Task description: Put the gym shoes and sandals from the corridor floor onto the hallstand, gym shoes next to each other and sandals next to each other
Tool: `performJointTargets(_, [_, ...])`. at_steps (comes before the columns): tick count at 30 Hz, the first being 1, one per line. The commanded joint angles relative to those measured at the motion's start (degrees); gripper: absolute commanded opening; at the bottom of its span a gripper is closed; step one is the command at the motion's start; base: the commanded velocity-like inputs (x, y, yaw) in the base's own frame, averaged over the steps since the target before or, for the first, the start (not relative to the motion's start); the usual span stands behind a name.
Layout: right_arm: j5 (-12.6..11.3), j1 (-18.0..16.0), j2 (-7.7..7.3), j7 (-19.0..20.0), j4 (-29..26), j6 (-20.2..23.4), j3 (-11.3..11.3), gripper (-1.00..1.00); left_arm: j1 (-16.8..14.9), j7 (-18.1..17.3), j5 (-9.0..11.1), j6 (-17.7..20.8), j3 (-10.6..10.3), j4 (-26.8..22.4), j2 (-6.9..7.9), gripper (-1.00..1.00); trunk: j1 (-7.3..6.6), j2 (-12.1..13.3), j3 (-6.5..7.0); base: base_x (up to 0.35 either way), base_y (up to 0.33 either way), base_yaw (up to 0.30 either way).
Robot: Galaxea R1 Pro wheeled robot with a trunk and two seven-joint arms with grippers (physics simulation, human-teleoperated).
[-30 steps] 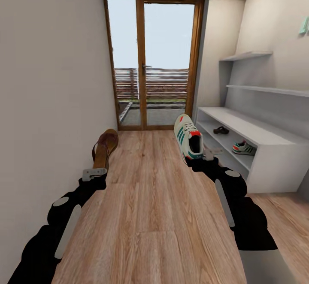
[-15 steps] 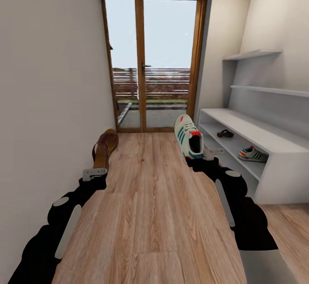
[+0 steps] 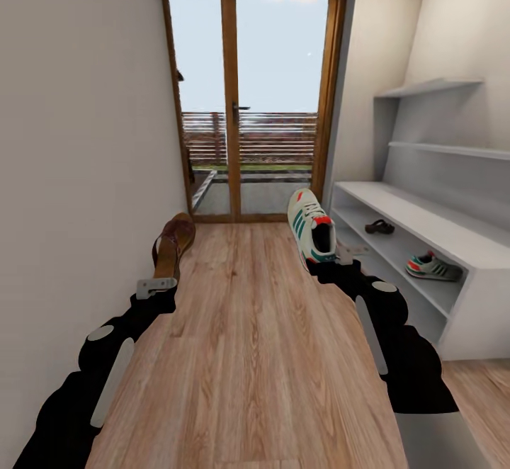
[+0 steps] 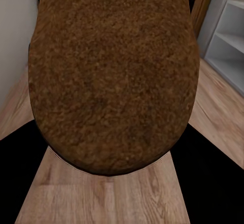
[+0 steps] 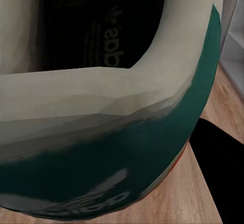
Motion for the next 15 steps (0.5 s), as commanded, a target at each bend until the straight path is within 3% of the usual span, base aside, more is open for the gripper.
performJointTargets(1, [0.01,-0.03,0.02,0.12,-0.07,0.3,-0.04,-1.0,-0.03,-0.03,0.29,0.3,-0.02,-0.07,0.03,-1.0,0.02,-0.03,-0.06,0.344,0.0,0.0])
performJointTargets(15, [-0.02,-0.03,0.11,0.12,-0.02,0.25,-0.03,-1.0,-0.03,-0.03,0.37,0.3,-0.02,-0.07,0.03,-1.0,0.02,-0.03,-0.06,0.344,0.0,0.0])
